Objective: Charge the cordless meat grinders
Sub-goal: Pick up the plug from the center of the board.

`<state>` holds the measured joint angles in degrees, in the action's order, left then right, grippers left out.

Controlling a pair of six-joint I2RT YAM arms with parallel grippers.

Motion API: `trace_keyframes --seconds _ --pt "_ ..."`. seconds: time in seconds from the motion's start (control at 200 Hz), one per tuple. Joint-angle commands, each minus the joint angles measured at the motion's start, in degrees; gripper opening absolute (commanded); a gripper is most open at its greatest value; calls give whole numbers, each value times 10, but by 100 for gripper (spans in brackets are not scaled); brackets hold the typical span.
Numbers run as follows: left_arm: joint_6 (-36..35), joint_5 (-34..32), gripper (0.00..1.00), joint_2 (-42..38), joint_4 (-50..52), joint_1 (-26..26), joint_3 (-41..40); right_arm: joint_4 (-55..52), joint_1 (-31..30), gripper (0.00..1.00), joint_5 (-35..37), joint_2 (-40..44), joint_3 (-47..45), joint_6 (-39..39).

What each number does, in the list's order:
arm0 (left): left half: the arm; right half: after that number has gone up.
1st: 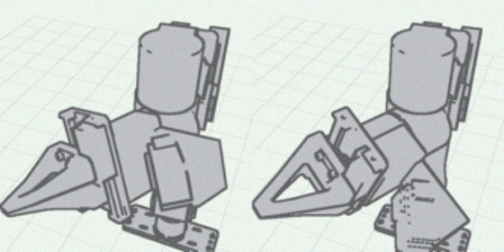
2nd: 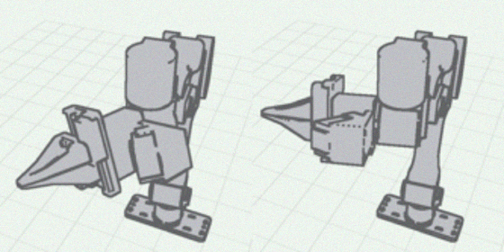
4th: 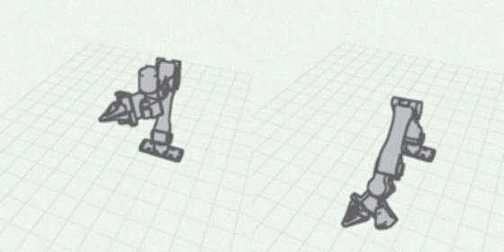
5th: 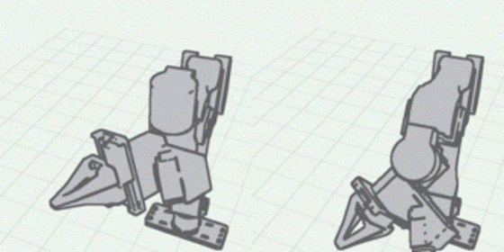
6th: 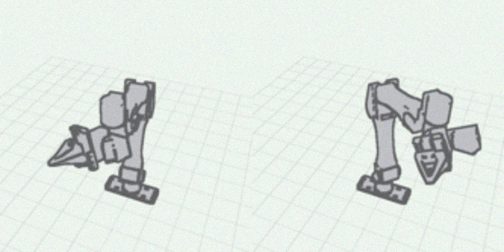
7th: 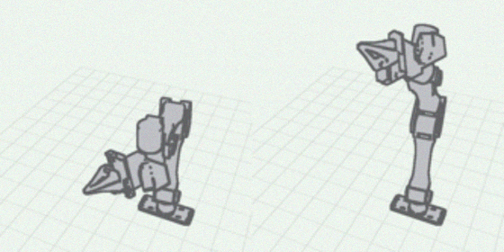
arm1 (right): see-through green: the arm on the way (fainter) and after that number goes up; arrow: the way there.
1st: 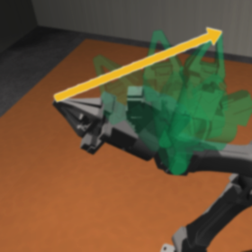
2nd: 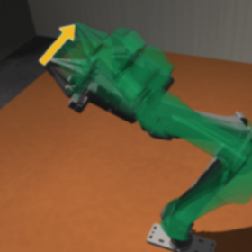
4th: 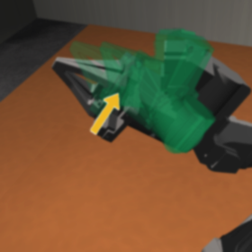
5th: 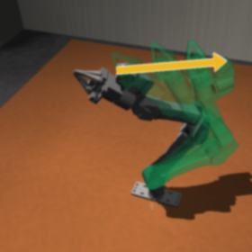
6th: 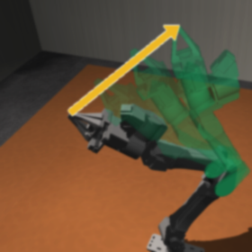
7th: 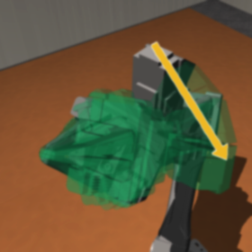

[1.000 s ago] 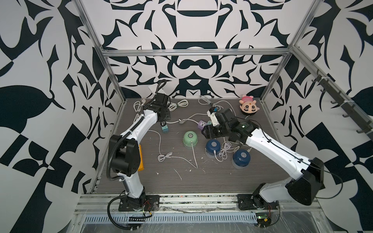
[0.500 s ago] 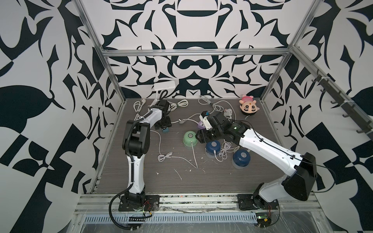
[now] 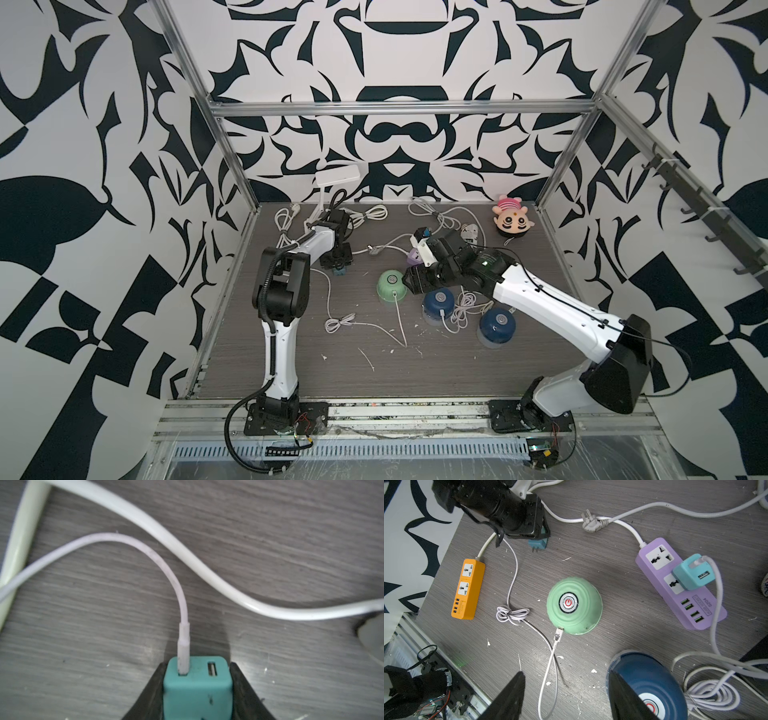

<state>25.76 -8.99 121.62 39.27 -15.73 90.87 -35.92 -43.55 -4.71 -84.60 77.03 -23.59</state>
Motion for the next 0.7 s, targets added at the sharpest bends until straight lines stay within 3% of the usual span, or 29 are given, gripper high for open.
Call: trace_keyframes --seconds 0.0,0.095,0.235,0.345,0.55,0.695 --pt "4 0 29 -54 20 -17 -29 15 -1 67 -2 11 28 4" --pt "2 -9 27 -106 28 -36 -55 13 0 69 4 20 32 7" --pt "-10 -17 26 -204 37 -73 -105 15 9 82 -2 38 34 4" --pt "-33 -11 23 -286 36 -106 -142 24 23 86 -38 45 39 -5" --pt "-108 6 22 -455 -30 -163 -232 59 60 83 -156 34 60 -52" --pt "-158 74 23 -590 -129 -167 -323 69 65 76 -218 15 84 -74"
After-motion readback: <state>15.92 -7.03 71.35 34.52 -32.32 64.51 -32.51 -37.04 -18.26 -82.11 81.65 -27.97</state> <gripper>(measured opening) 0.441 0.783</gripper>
